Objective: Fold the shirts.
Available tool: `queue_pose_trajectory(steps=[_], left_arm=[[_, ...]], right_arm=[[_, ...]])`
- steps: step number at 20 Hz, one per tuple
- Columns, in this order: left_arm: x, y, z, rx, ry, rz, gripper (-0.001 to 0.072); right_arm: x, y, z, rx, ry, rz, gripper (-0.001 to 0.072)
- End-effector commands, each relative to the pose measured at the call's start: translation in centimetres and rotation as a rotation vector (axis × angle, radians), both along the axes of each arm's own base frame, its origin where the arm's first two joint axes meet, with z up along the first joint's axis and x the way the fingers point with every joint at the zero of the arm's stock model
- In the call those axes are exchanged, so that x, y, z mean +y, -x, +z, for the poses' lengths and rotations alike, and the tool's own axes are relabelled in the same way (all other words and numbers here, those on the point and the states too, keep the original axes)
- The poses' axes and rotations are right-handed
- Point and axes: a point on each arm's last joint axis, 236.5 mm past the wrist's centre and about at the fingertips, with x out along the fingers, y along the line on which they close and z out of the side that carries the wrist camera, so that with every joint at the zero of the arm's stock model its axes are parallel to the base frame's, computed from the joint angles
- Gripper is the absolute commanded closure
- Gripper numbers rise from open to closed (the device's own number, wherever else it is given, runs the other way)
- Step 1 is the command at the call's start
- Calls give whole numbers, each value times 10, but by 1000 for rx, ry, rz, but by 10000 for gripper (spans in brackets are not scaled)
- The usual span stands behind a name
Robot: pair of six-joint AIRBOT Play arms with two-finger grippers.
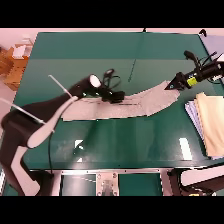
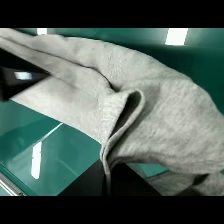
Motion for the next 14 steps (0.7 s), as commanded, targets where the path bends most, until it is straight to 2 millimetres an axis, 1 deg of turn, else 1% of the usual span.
queue_pose_trajectory(steps=[1, 3, 6, 7, 9, 11, 13, 14], left_arm=[[-36, 16, -16, 1, 8, -45, 687], [-36, 16, -16, 0, 11, -43, 687], [-37, 15, -15, 3, 16, -34, 687], [-37, 14, -15, 12, 18, -24, 687], [-39, 15, -13, 21, 28, -18, 687], [-43, 16, -4, 32, 58, -9, 686], [-41, 15, 17, 48, 83, -35, 686], [-34, 11, 33, 50, 93, -60, 687]], right_arm=[[31, 18, 49, -83, 14, 65, 702], [38, 19, 72, -143, 28, 75, 702], [40, 17, 102, -226, 45, 72, 702], [40, 15, 108, -241, 47, 67, 702], [40, 15, 113, -250, 48, 60, 702], [43, 16, 112, -239, 45, 56, 701], [52, 18, 112, -237, 41, 78, 701], [59, 19, 112, -229, 37, 84, 702]])
